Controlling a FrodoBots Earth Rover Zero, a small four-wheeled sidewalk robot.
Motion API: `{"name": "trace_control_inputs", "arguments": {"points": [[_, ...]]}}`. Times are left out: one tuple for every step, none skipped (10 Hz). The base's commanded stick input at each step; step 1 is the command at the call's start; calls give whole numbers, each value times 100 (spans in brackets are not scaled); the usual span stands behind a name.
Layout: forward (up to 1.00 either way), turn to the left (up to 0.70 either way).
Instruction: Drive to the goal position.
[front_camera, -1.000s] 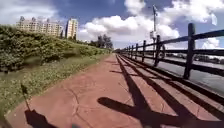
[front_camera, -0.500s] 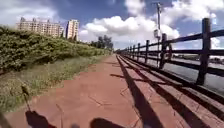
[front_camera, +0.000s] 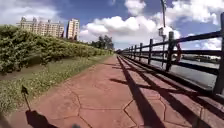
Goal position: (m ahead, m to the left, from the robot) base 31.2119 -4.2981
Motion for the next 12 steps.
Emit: {"name": "trace_control_inputs", "arguments": {"points": [[85,0],[85,0],[85,0],[85,0],[85,0],[85,0],[85,0],[85,0],[85,0],[85,0],[85,0],[85,0]]}}
